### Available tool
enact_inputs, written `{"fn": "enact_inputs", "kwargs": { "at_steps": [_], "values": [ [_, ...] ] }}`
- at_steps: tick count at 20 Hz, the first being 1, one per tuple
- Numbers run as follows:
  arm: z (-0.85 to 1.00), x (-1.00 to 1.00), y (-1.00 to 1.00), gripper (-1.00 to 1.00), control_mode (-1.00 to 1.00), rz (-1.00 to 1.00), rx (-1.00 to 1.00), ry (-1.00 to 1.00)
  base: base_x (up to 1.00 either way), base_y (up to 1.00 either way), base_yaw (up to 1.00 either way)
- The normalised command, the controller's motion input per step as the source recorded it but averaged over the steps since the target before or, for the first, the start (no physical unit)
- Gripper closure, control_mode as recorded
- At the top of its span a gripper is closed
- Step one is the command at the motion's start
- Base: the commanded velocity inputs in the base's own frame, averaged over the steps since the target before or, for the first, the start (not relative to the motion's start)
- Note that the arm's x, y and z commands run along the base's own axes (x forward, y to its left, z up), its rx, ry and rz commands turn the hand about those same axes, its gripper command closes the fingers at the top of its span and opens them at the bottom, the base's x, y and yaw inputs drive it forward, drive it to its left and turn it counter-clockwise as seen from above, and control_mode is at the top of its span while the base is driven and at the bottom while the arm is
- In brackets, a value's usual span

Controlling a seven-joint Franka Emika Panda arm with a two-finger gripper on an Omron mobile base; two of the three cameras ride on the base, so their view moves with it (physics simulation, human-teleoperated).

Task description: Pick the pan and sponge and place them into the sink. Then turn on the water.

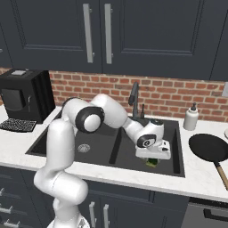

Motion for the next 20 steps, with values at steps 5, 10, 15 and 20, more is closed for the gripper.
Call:
{"fn": "enact_inputs", "kwargs": {
  "at_steps": [5,10,15,20],
  "values": [
    [-0.31,0.21,-0.04,1.00,-1.00,0.00,0.00,0.00,0.00,0.00,0.00],
    [-0.36,0.26,0.00,1.00,-1.00,0.00,0.00,0.00,0.00,0.00,0.00],
    [-0.36,0.17,-0.01,1.00,-1.00,0.00,0.00,0.00,0.00,0.00,0.00],
    [-0.31,0.02,-0.07,1.00,-1.00,0.00,0.00,-0.01,0.00,0.00,0.00]
  ]
}}
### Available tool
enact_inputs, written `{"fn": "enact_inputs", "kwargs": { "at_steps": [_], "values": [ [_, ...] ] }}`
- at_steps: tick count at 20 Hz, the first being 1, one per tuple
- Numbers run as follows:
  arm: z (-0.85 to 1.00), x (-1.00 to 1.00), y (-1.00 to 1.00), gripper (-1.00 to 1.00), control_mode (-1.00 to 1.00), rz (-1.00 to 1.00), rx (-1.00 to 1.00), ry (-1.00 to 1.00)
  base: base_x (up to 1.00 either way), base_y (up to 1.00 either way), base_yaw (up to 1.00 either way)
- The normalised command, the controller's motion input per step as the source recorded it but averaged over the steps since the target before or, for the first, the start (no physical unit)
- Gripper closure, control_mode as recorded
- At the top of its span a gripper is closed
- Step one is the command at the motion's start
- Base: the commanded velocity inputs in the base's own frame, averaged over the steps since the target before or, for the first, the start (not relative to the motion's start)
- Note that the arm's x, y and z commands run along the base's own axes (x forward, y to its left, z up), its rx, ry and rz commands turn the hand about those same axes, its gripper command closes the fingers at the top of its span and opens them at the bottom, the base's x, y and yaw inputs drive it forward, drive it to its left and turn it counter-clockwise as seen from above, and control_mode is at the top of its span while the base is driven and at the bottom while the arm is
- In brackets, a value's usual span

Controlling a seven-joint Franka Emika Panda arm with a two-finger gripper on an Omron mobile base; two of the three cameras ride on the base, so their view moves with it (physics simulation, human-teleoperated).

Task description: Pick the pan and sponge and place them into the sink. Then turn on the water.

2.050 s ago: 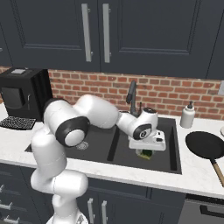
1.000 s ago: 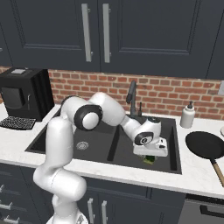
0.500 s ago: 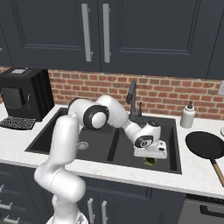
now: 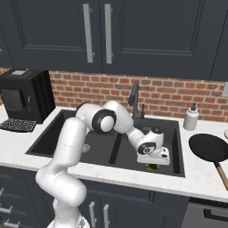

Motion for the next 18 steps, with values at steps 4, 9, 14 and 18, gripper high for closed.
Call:
{"fn": "enact_inputs", "kwargs": {
  "at_steps": [4,9,14,18],
  "values": [
    [-0.28,0.09,-0.01,1.00,-1.00,0.00,0.00,0.00,0.00,0.00,0.00],
    [-0.21,0.13,0.00,1.00,-1.00,0.00,0.00,0.00,0.00,0.00,0.00],
    [-0.16,0.09,0.00,-1.00,-1.00,0.00,0.00,0.00,0.00,0.00,0.00],
    [-0.02,0.01,0.00,-1.00,-1.00,0.00,0.00,0.00,0.00,0.00,0.00]
  ]
}}
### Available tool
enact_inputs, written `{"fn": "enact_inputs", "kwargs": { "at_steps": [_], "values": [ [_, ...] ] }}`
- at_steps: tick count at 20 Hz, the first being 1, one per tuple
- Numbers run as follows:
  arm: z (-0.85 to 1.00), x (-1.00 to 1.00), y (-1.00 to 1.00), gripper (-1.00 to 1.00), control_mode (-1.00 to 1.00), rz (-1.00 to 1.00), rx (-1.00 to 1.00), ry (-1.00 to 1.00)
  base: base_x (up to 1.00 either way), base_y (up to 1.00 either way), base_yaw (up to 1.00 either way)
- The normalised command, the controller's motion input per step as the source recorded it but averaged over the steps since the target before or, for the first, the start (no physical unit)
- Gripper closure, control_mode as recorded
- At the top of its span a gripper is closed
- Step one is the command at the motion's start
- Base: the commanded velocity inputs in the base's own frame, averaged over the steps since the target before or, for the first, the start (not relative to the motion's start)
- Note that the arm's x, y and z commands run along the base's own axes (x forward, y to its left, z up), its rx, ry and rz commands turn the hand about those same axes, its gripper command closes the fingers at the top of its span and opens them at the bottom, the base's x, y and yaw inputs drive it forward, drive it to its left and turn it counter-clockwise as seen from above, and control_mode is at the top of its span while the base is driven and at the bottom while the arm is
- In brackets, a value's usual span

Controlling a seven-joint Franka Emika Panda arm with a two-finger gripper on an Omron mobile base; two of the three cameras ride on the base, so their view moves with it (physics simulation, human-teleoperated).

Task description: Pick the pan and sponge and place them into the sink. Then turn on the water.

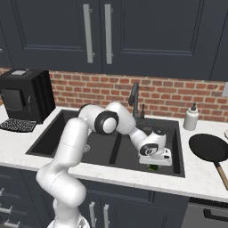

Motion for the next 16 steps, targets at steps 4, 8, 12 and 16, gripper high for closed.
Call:
{"fn": "enact_inputs", "kwargs": {
  "at_steps": [4,8,12,16],
  "values": [
    [0.00,0.00,0.00,-1.00,-1.00,0.00,0.00,0.00,0.00,0.00,0.00],
    [0.05,0.00,0.00,-1.00,-1.00,0.00,0.00,0.00,0.00,0.00,0.00],
    [0.31,-0.04,0.00,-1.00,-1.00,0.00,0.00,-0.01,0.00,0.00,0.00],
    [0.50,-0.02,0.00,-1.00,-1.00,0.00,0.00,0.00,0.00,0.00,0.00]
  ]
}}
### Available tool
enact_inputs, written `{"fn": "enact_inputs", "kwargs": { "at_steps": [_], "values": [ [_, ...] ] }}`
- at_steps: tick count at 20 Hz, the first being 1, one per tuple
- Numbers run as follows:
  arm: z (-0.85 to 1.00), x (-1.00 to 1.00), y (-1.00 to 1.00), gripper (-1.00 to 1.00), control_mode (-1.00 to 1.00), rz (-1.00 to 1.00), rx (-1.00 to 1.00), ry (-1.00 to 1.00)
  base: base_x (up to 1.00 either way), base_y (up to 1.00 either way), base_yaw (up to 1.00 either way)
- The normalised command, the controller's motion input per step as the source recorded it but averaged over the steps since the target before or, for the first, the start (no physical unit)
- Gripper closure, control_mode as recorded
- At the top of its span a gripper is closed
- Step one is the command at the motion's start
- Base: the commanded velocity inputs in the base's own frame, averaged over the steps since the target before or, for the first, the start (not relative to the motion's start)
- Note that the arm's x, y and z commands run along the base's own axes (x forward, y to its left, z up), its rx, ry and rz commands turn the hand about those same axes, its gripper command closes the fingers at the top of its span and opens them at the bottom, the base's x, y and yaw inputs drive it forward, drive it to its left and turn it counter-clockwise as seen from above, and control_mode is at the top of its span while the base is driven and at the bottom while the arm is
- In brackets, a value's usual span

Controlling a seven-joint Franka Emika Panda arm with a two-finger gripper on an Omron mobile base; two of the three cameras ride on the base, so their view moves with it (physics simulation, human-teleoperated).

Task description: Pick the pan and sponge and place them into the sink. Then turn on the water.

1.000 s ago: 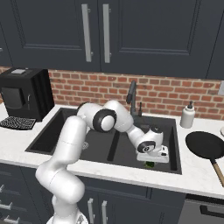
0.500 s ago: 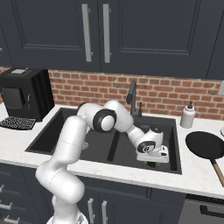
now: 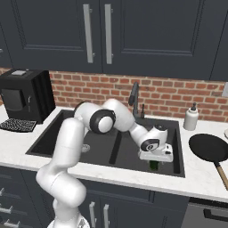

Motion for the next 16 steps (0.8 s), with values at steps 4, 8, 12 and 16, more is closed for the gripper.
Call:
{"fn": "enact_inputs", "kwargs": {
  "at_steps": [4,8,12,16],
  "values": [
    [0.63,-0.03,0.02,-1.00,-1.00,0.00,0.00,0.00,0.00,0.00,0.00],
    [0.67,-0.17,0.06,-1.00,-1.00,-0.03,0.00,0.00,0.00,0.00,0.00],
    [0.67,-0.18,0.00,-1.00,-1.00,-0.03,0.00,0.00,0.00,0.00,0.00],
    [0.54,-0.18,0.00,-1.00,-1.00,-0.02,0.00,0.00,0.00,0.00,0.00]
  ]
}}
